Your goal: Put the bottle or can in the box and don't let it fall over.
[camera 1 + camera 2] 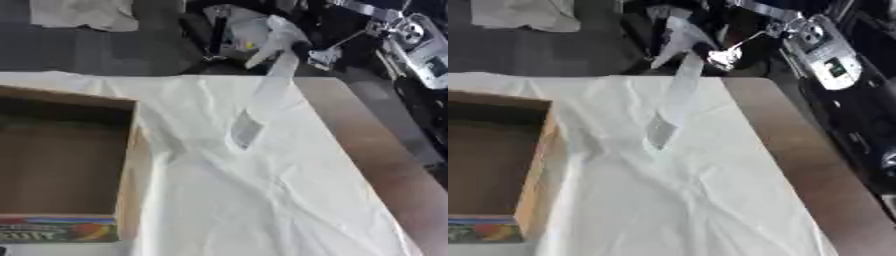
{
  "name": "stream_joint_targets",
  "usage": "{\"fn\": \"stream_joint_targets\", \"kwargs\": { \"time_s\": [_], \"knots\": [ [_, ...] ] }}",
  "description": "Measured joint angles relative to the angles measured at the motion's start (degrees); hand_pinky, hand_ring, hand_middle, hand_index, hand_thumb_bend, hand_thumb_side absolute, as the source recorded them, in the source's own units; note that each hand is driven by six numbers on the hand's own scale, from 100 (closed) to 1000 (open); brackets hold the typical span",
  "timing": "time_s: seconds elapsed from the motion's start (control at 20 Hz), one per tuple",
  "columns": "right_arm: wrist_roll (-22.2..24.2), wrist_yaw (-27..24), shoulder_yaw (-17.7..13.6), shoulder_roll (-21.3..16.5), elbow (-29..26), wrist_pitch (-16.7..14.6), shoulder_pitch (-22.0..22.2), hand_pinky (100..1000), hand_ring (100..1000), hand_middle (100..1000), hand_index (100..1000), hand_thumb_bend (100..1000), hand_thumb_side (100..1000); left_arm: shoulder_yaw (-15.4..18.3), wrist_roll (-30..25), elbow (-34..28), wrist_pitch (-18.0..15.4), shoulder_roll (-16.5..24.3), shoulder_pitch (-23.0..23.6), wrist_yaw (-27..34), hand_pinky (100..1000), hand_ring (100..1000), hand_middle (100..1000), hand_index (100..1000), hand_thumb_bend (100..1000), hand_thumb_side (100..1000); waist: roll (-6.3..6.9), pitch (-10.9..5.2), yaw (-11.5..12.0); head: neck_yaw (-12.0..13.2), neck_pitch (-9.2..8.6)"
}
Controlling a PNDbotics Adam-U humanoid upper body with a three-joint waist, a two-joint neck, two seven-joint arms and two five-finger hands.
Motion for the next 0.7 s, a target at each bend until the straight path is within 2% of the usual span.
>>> {"fn": "stream_joint_targets", "kwargs": {
  "time_s": [0.35, 0.7],
  "knots": [
    [0.4, -1.6, 1.1, 1.8, -0.6, 1.1, -4.8, 341, 266, 288, 492, 100, 132, 0.0, -0.1, 0.1, 0.1, 0.0, 0.1, 0.0, 880, 854, 791, 781, 175, 861, -1.00, -0.71, -0.1, -0.2, 1.24],
    [0.6, -3.8, 1.8, 5.6, -0.2, 3.9, -11.6, 338, 264, 285, 488, 100, 108, 0.0, -0.2, 0.3, 0.3, 0.0, 0.2, 0.0, 880, 853, 792, 780, 177, 851, -2.59, -1.98, 0.7, -0.1, 2.67]
  ]
}}
